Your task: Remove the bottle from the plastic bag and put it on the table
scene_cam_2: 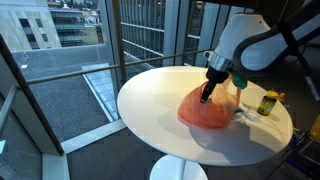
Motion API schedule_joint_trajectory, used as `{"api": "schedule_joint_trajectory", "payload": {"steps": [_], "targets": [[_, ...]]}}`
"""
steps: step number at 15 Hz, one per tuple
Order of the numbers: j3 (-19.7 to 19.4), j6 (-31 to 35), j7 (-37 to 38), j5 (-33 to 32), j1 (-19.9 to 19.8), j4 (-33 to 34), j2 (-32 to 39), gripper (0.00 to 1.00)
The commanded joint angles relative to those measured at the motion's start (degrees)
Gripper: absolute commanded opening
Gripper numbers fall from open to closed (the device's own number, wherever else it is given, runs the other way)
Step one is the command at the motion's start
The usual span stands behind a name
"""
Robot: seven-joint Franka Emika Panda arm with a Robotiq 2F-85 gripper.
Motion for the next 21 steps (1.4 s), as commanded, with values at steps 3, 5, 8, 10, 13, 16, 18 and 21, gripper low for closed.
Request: {"api": "schedule_joint_trajectory", "payload": {"steps": [3, 5, 8, 10, 13, 16, 18, 21], "targets": [[1.1, -6.2, -0.7, 1.9, -0.8, -1.5, -5.2, 0.35], [1.1, -8.0, -0.6, 1.9, -0.6, -1.9, -6.5, 0.35], [0.7, -8.9, -0.1, 1.0, -0.2, -2.0, -7.5, 0.35], [0.6, -8.5, 0.0, 0.9, -0.2, -1.8, -7.3, 0.87], [0.7, -8.0, -0.5, 1.2, -0.3, -0.8, -6.1, 0.99], [0.5, -7.4, -0.3, 0.8, -0.3, 0.0, -4.7, 1.00], [0.4, -7.1, -0.5, 0.9, -0.4, 0.6, -3.4, 1.00], [0.4, -6.2, -0.7, 1.0, -0.5, 1.5, -1.2, 1.00]]}}
